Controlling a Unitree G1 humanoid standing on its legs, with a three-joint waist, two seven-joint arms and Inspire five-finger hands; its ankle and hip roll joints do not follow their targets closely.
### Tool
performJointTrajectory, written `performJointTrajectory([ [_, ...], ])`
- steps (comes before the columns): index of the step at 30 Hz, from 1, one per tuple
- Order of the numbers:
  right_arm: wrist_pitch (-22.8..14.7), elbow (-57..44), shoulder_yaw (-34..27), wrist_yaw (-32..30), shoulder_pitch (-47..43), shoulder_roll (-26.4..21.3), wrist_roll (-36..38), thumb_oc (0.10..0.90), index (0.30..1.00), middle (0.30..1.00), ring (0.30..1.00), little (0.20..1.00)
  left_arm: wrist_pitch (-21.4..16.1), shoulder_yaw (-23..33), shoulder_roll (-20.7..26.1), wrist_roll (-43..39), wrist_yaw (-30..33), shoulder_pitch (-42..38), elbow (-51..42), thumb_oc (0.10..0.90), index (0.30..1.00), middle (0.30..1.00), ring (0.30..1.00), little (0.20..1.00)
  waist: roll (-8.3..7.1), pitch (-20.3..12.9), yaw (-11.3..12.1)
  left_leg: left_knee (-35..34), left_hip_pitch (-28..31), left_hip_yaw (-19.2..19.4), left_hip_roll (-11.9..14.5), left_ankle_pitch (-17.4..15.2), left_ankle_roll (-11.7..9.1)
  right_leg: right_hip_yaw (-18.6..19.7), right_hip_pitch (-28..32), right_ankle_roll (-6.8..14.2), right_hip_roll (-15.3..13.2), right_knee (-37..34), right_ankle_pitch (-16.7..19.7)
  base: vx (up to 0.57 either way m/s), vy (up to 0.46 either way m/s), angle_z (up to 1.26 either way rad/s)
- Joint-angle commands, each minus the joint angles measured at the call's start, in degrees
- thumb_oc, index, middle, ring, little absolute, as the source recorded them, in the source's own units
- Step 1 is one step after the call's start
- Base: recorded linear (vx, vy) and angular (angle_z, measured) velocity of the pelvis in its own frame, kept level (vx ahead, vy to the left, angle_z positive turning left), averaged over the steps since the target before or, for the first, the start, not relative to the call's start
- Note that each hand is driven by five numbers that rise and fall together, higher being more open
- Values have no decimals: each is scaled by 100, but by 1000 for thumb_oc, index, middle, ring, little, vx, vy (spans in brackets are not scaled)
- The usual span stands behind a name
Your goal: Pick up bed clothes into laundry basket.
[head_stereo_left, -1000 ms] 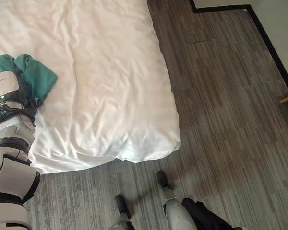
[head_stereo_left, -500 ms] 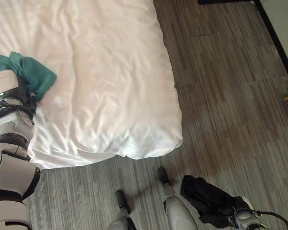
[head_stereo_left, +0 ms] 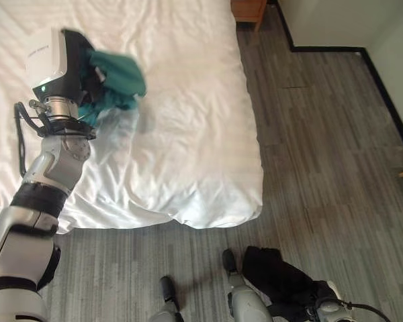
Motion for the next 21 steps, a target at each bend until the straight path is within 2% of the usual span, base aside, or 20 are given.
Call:
performJointTrajectory([
  [1,27,-180,-175,-828,176,-673,128,400,300,300,300,300,-717,689,-264,142,695,22,-1192,400,300,300,300,300,-19,-545,-49,11,-39,292,202,-312,-116,-316,476,569,-306,129,-566,-127,-92,-35],
  [3,-25,-773,-319,-1097,-59,-1100,-37,400,300,300,300,300,-942,772,-636,103,439,662,-1885,400,300,300,300,300,-50,-510,79,11,56,535,423,-227,-175,-943,559,457,-354,488,-754,-133,-78,-49],
  [4,-25,-1017,-377,-1185,-161,-1324,-131,400,300,300,300,300,-1040,768,-766,39,310,895,-2051,400,300,300,300,300,-65,-516,115,11,102,634,502,-186,-200,-1141,602,426,-392,622,-807,-172,-66,-66],
  [6,-10,-1464,-575,-1352,-405,-1994,-277,400,300,300,300,300,-1206,660,-1072,-161,64,1469,-2107,400,300,300,300,300,-161,-604,194,11,191,860,652,-117,-227,-1415,711,378,-542,813,-804,-148,-84,-89],
  [8,4,-1909,-802,-1463,-633,-2652,-463,400,300,300,300,300,-1221,605,-1182,-151,-105,1973,-2174,400,300,300,300,300,-236,-703,307,12,231,1069,768,-27,-244,-1543,850,392,-737,875,-675,-157,-90,-69],
  [9,-43,-4059,-2034,-1192,919,-3198,-680,400,300,300,300,300,-1072,1228,-1139,-117,-86,2655,-2353,400,300,300,300,300,-295,-755,71,30,320,1287,823,-22,-257,-1453,896,474,-838,927,-530,-179,-35,-51],
  [10,-355,-5588,-2776,-1173,2117,-2854,-1107,400,300,300,300,300,-1031,1650,-1274,76,-1,3046,-2442,400,300,300,300,300,-287,-798,-236,42,401,1580,886,-10,-246,-1381,864,542,-949,980,-379,-163,0,-56],
  [11,-751,-5007,-2793,-904,2147,-1916,-128,400,300,300,300,300,-997,1675,-1339,268,127,3055,-2425,400,300,300,300,300,-161,-865,-340,22,418,1689,890,30,-221,-1342,833,529,-975,988,-268,-174,-12,-46],
  [12,-814,-3908,-2912,-986,2039,-1397,319,400,300,300,300,300,-913,1869,-1354,376,204,3312,-2416,400,300,300,300,300,-116,-890,-359,38,448,1823,903,34,-197,-1419,896,545,-1084,1013,-153,-210,-32,-58],
  [13,-801,-3133,-2911,-1031,1824,-1155,537,400,300,300,300,300,-829,1987,-1358,410,191,3548,-2333,400,300,300,300,300,-56,-909,-301,52,469,1942,953,69,-203,-1593,988,555,-1201,1010,-117,-271,-90,-87],
  [14,-913,-3507,-2795,-1314,1529,-1474,392,400,300,300,300,300,-858,2028,-1230,383,45,3809,-2222,400,300,300,300,300,-46,-933,-136,69,465,2026,1013,132,-239,-1836,1075,564,-1311,995,-48,-288,-127,-115],
  [15,-883,-4192,-2551,-1449,1303,-1398,136,400,300,300,300,300,-901,1950,-1305,289,-24,3776,-2229,400,300,300,300,300,37,-1020,-93,75,513,2076,1129,126,-331,-2036,1212,625,-1444,968,-59,-287,-177,-136],
  [16,-799,-4576,-2405,-1520,1326,-1370,-116,400,300,300,300,300,-881,1927,-1254,233,23,3644,-2099,400,300,300,300,300,62,-1038,-101,94,556,2196,1220,204,-381,-2198,1258,632,-1509,981,12,-295,-175,-134],
  [17,-545,-5674,-2825,-1483,1826,-1717,-1010,400,300,300,300,300,-786,2209,-1130,212,157,3688,-1883,400,300,300,300,300,95,-1055,-317,114,655,2505,1396,329,-463,-2281,1262,632,-1592,993,130,-316,-194,-113],
  [18,-425,-5931,-2766,-1575,1832,-1954,-1480,400,300,300,300,300,-743,2068,-1074,396,92,3654,-1778,400,300,300,300,300,132,-1109,-284,128,664,2676,1514,473,-500,-2458,1280,632,-1699,979,188,-327,-197,-77],
  [19,-1232,-6412,-2722,-287,1852,-681,1666,400,300,300,300,300,-733,1934,-974,600,132,3507,-1720,400,300,300,300,300,292,-1110,-401,137,708,2895,1645,607,-606,-2521,1329,632,-1728,965,223,-364,-230,-88],
  [20,-1462,-6360,-2349,-575,2149,-777,1279,400,300,300,300,300,-662,1750,-958,688,81,3435,-1613,400,300,300,300,300,329,-1100,-327,137,665,2945,1700,722,-647,-2647,1407,632,-1777,901,197,-325,-190,-122],
  [21,-1033,-7187,-2920,-1149,2741,-1627,-1011,400,300,300,300,300,-709,1904,-1054,588,29,3625,-1529,400,300,300,300,300,357,-1080,-462,146,702,3017,1789,834,-718,-2656,1469,632,-1735,822,14,-321,-233,-138],
])
